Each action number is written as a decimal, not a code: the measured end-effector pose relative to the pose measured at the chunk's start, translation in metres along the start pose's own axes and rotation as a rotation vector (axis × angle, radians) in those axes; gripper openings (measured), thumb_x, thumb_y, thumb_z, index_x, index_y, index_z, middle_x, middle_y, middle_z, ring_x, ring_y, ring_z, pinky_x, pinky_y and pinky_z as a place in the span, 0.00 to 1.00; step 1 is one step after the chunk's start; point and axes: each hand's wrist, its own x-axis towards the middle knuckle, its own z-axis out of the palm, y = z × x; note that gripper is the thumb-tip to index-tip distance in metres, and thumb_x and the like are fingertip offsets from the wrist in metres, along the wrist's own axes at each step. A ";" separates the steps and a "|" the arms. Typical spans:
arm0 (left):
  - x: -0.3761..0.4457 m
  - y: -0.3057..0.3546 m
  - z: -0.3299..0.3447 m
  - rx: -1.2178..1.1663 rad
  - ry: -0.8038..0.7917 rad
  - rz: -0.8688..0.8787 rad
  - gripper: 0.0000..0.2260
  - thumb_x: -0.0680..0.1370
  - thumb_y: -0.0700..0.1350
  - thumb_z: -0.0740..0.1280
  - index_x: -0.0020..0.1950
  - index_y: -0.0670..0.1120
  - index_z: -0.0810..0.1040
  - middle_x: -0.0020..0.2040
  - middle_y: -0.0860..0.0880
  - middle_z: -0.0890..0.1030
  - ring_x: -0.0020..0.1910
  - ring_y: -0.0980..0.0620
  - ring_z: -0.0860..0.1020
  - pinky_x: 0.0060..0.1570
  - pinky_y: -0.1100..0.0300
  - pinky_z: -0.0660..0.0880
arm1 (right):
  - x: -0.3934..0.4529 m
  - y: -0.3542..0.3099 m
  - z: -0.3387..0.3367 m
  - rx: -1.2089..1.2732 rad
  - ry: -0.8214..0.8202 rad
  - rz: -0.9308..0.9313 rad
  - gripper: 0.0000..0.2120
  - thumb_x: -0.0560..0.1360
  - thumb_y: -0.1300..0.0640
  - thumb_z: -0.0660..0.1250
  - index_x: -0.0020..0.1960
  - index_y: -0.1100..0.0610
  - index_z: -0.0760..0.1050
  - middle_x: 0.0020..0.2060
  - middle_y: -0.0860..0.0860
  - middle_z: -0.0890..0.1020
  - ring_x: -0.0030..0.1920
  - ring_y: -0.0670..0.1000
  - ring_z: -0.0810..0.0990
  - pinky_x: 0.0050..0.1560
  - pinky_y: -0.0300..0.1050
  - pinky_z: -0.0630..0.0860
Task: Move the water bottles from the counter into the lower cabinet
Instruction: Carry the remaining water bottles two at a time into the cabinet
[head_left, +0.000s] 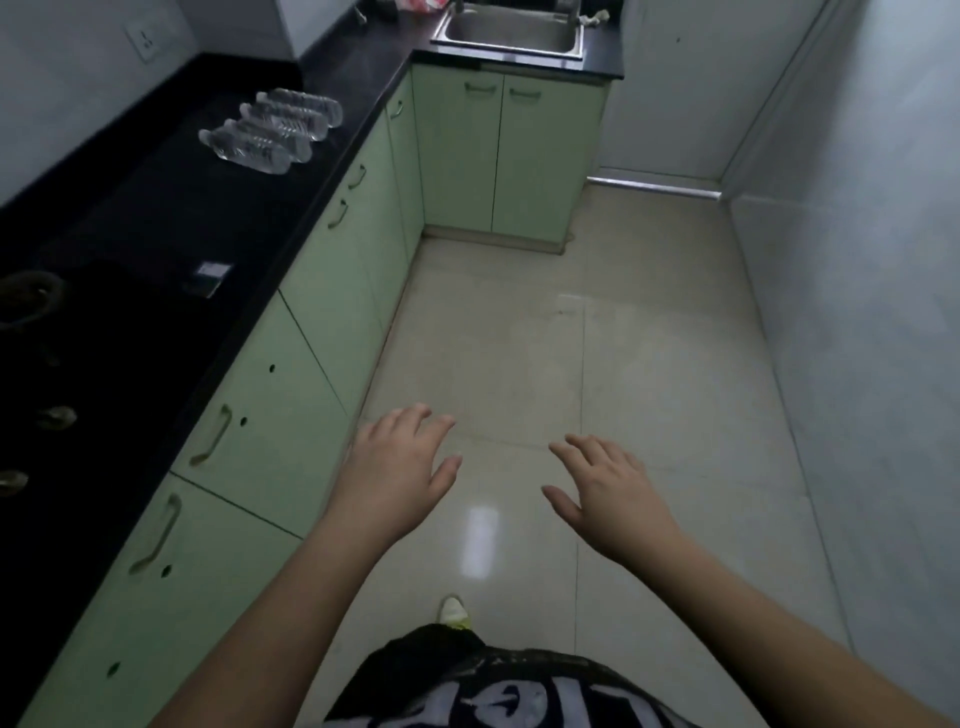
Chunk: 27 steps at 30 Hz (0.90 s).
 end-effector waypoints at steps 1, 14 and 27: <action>0.016 -0.005 -0.002 0.009 -0.009 0.015 0.24 0.74 0.58 0.54 0.60 0.48 0.79 0.57 0.44 0.81 0.54 0.42 0.80 0.49 0.49 0.76 | 0.014 0.003 -0.004 -0.002 0.023 0.029 0.25 0.76 0.42 0.63 0.69 0.54 0.72 0.66 0.54 0.75 0.66 0.58 0.73 0.64 0.53 0.69; 0.245 -0.005 0.004 0.070 0.027 0.227 0.18 0.74 0.55 0.58 0.54 0.48 0.81 0.50 0.47 0.82 0.49 0.45 0.81 0.47 0.50 0.76 | 0.193 0.079 -0.042 0.167 0.156 0.209 0.26 0.76 0.41 0.56 0.65 0.56 0.75 0.61 0.54 0.79 0.60 0.57 0.78 0.59 0.53 0.74; 0.430 -0.071 -0.013 0.121 -0.079 -0.109 0.22 0.72 0.57 0.56 0.55 0.49 0.82 0.52 0.47 0.84 0.46 0.47 0.83 0.39 0.54 0.78 | 0.460 0.146 -0.082 0.207 -0.028 -0.132 0.25 0.79 0.43 0.61 0.72 0.54 0.67 0.69 0.49 0.73 0.69 0.52 0.70 0.66 0.48 0.66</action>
